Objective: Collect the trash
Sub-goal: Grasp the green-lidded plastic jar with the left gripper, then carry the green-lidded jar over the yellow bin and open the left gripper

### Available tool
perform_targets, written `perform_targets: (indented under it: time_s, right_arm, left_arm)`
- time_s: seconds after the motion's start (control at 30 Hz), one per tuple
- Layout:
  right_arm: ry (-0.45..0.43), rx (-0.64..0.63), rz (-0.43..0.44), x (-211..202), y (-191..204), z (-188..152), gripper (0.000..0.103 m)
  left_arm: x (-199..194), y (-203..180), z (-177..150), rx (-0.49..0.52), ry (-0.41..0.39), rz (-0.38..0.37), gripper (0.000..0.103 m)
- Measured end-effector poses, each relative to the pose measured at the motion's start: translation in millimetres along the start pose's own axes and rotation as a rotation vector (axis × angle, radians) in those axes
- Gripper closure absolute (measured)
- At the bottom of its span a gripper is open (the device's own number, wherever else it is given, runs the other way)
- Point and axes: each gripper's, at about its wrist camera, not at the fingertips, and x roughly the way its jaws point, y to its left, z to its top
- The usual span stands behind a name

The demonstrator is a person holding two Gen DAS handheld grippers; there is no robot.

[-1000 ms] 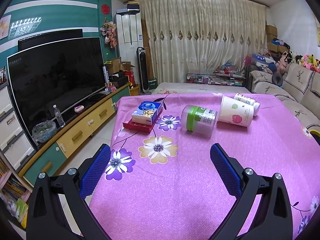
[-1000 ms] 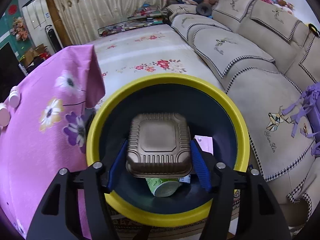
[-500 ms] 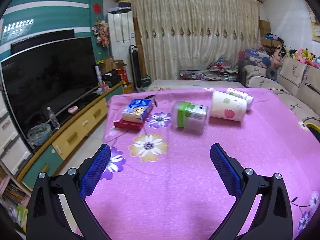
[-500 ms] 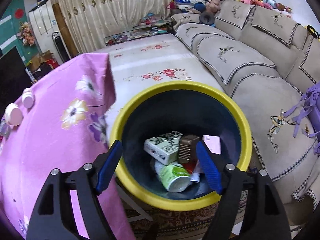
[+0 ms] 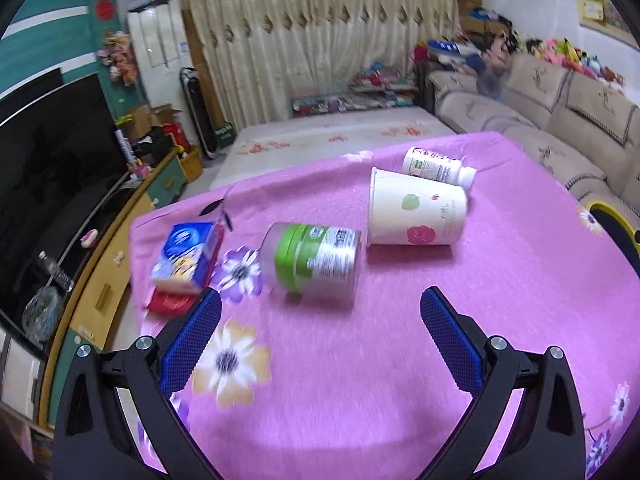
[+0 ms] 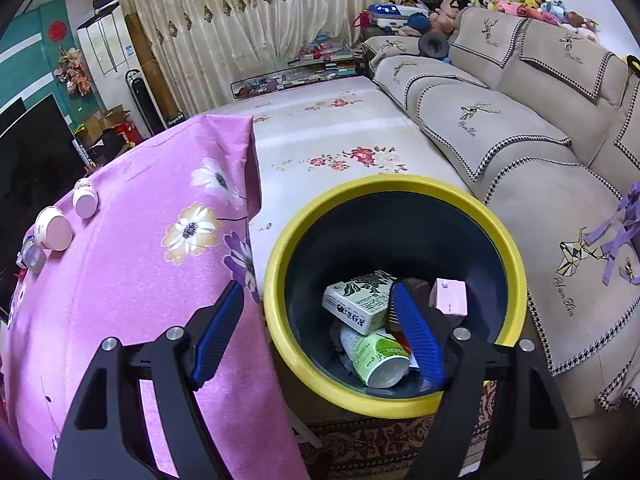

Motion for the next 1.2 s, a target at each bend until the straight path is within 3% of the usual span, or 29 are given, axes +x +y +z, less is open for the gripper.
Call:
perform_targets:
  time_s: [0.3,0.57,0.73,0.77,0.97,1.2]
  right_arm:
    - [0.012,-0.017,0.005,8,11,4,0.03]
    - [0.018,-0.016,0.012,12,17,6,0.03]
    - [0.024,-0.016,0.013,13,20,7,0.03]
    - [0.025,-0.015,0.014,13,21,7,0.03]
    - [0.019,-0.017,0.033,7,23,5,0.03]
    - [-0.004,-0.005,0.064,-10,18,-2,0.03]
  left_arm:
    - [54,15,26,0.033,0.04,-0.06,0.005]
    - [81,18,30,0.089,0.075,-0.088,0.006]
    - [94,17,29,0.098,0.101,-0.116,0.032]
    - [95,17,29,0.097,0.1,-0.12,0.032]
    - [82,9,23,0.11,0.1,-0.112,0.032]
    - [22,-15,8,0.123,0.079,-0.086,0.032]
